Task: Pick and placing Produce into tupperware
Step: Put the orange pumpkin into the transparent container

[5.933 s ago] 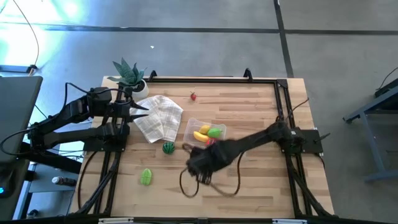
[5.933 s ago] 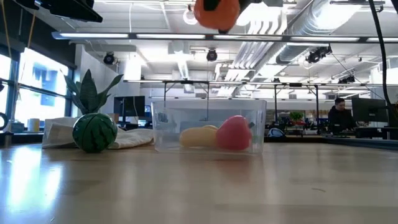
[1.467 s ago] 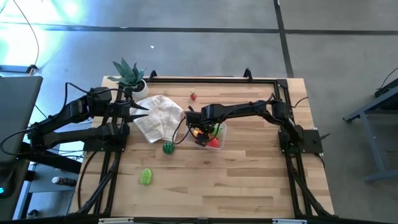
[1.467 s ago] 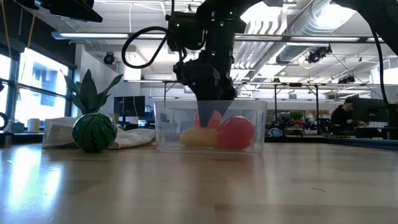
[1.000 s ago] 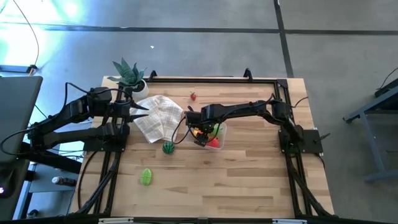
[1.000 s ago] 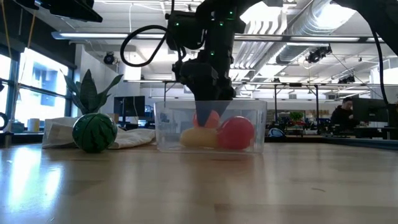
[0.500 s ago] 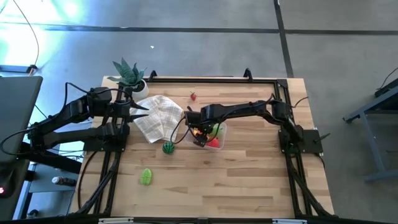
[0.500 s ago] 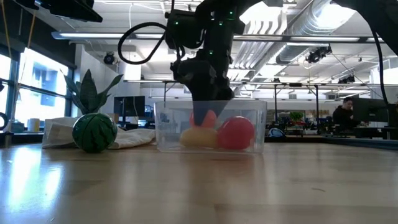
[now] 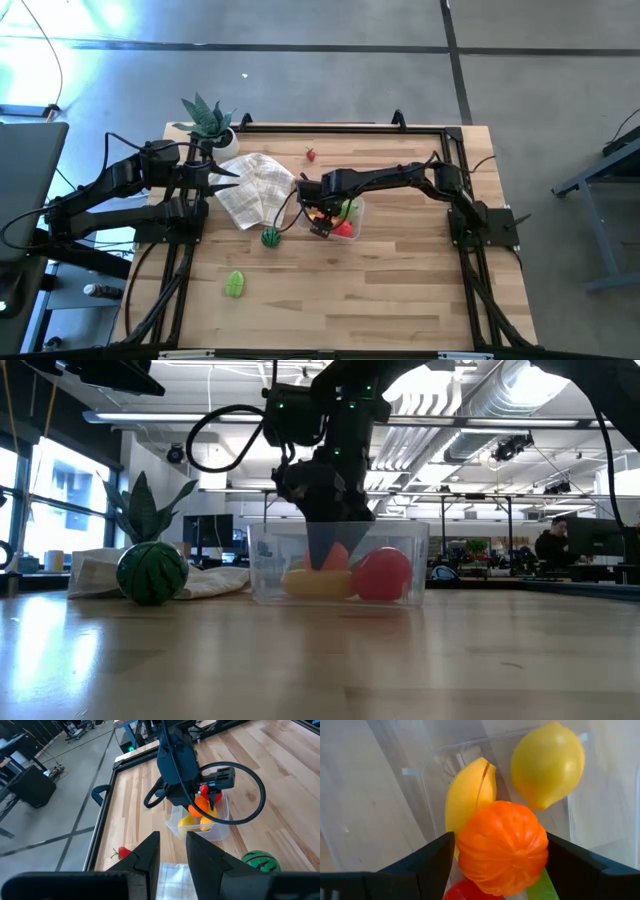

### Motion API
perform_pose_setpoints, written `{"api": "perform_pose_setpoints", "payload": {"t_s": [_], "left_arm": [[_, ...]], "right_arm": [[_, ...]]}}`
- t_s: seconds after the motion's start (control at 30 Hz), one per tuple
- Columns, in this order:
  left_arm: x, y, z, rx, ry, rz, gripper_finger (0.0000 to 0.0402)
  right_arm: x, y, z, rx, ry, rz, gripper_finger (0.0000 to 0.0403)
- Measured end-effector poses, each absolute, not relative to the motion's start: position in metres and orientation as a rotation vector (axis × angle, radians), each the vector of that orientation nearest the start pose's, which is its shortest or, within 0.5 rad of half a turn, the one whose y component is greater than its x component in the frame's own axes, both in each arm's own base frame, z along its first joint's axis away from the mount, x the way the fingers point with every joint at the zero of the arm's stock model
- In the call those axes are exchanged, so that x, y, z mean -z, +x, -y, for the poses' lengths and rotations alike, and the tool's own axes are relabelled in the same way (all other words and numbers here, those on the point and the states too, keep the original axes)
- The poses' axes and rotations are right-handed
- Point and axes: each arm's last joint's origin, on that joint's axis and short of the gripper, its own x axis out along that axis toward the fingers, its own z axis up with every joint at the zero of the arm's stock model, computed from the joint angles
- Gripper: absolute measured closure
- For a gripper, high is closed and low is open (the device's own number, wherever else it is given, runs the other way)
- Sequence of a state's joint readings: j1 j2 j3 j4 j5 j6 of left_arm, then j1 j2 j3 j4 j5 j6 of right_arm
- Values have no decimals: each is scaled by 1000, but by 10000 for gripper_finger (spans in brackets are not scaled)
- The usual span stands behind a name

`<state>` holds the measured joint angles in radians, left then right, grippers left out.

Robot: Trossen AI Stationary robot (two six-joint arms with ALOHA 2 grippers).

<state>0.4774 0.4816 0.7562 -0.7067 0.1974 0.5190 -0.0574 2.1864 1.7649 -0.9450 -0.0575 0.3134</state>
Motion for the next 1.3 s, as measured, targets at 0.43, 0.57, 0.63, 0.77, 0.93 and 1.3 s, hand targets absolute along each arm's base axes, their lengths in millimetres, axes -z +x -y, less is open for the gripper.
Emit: {"api": "perform_pose_setpoints", "payload": {"t_s": [0.43, 0.57, 0.63, 0.77, 0.93, 1.3], "left_arm": [[-310, 85, -38, -162, 365, -468, 316], [-310, 85, -38, -162, 365, -469, 316], [-310, 85, -38, -162, 365, -469, 316], [-310, 85, -38, -162, 365, -469, 316], [-310, 85, -38, -162, 365, -469, 316], [-310, 85, -38, -162, 365, -469, 316]], "right_arm": [[-179, 441, 23, 186, 357, -1340, 123], [-179, 442, 23, 173, 362, -1333, 123], [-179, 442, 23, 171, 365, -1331, 123], [-179, 442, 23, 178, 373, -1335, 119], [-179, 440, 23, 194, 388, -1352, 112], [-192, 442, 23, 191, 392, -1351, 109]]}}
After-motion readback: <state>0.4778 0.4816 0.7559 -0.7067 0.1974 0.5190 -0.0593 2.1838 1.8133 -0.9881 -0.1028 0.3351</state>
